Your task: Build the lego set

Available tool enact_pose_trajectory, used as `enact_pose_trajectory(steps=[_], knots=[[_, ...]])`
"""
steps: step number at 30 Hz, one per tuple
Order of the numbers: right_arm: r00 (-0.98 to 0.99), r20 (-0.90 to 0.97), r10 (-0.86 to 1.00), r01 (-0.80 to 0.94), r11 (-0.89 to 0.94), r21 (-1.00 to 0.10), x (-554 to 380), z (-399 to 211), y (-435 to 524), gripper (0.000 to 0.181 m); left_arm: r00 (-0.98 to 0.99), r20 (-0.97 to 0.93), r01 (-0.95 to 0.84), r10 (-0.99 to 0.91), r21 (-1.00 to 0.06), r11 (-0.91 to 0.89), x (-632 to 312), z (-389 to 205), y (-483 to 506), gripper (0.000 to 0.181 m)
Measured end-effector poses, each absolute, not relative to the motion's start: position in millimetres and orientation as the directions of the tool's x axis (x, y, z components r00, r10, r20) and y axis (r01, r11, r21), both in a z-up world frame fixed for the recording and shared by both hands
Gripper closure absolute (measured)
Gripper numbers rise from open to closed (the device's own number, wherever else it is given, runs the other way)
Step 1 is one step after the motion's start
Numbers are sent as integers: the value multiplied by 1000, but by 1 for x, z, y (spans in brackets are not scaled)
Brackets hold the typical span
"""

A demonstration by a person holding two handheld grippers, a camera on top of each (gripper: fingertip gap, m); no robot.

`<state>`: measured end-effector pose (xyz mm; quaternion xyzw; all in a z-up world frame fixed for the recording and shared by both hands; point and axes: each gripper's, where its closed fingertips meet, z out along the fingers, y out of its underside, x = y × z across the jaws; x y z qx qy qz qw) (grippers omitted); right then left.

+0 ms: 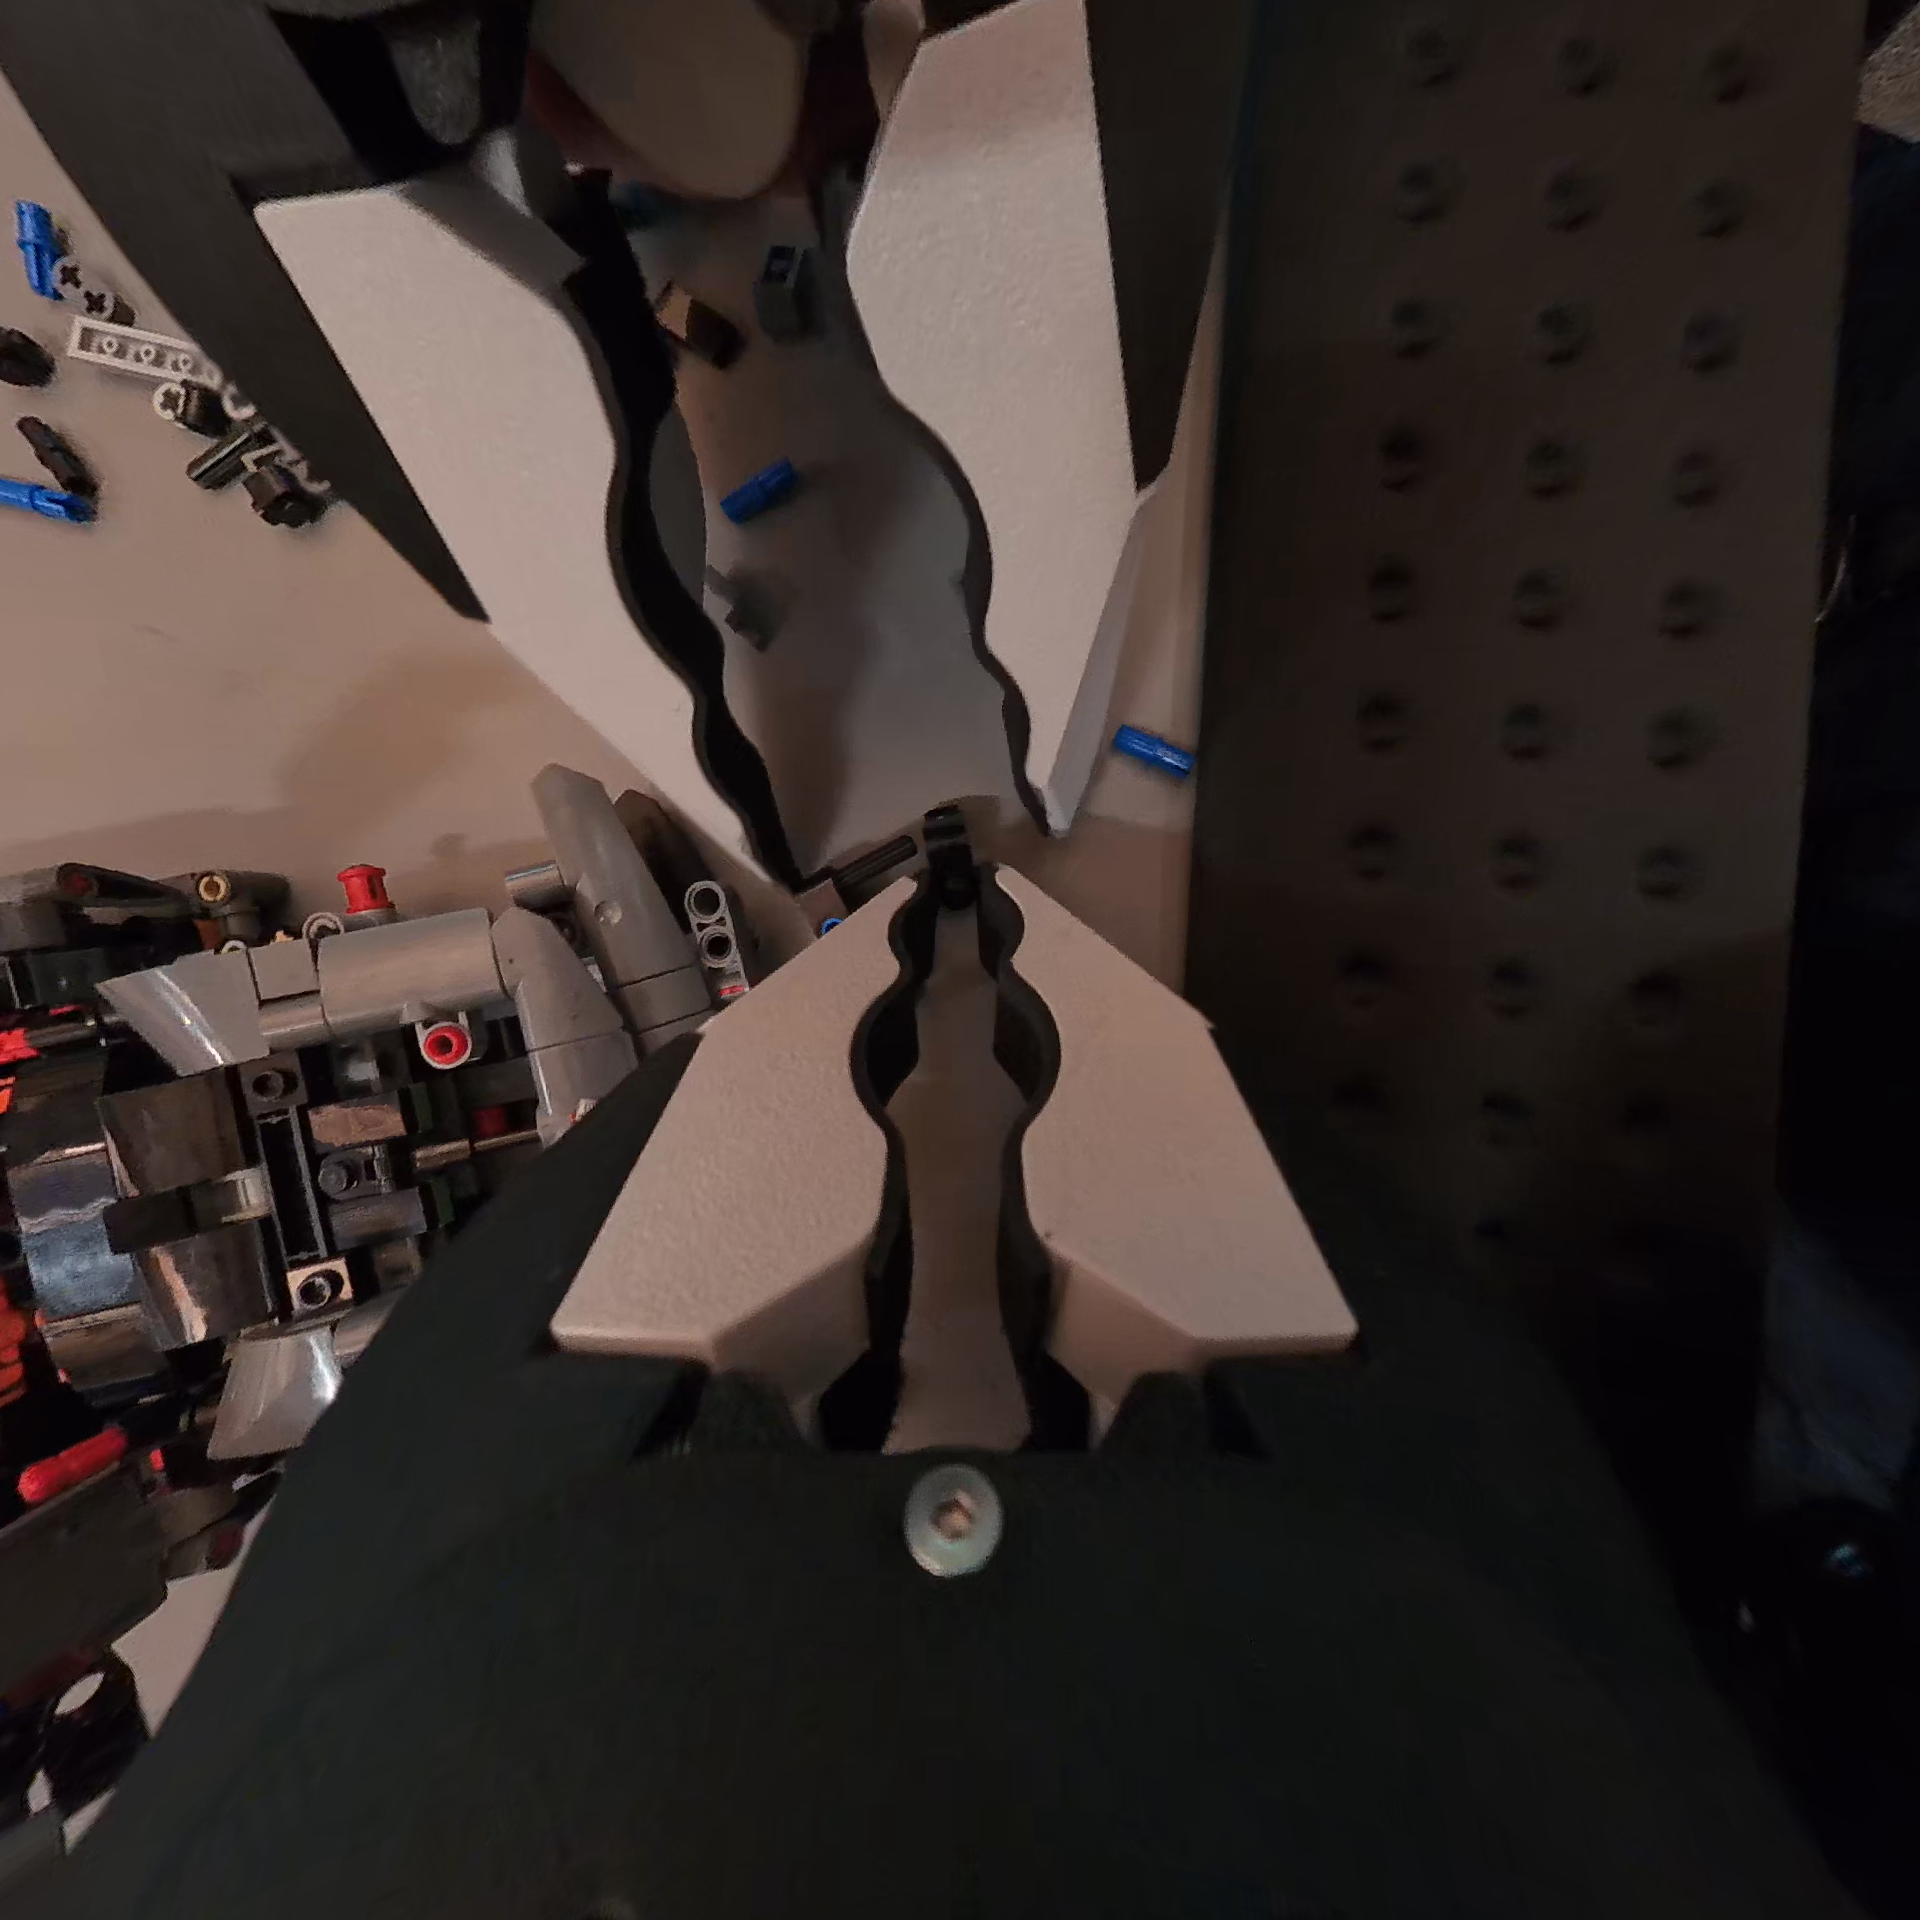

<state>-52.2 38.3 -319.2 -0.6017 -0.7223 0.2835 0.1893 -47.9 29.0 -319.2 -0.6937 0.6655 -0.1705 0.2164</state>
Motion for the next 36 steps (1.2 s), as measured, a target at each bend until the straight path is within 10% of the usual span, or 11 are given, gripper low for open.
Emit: enact_pose_trajectory(steps=[17, 24, 36], knots=[[-257, -103, 961, 758, 135, -638, -48, -316, 26, 152, 81, -78, -858, -994, -513, -30, -56, -320, 31, 176], [-193, -68, 979, 759, 105, -643, -53, -317, 40, 125, 83, -82, -857, -993, -514, -29, -56, -320, 32, 176], [-222, -55, 974, 758, 137, -638, -60, -322, 36, 130, 90, -87, -860, -992, -509, -33, -58, -321, 35, 176]])
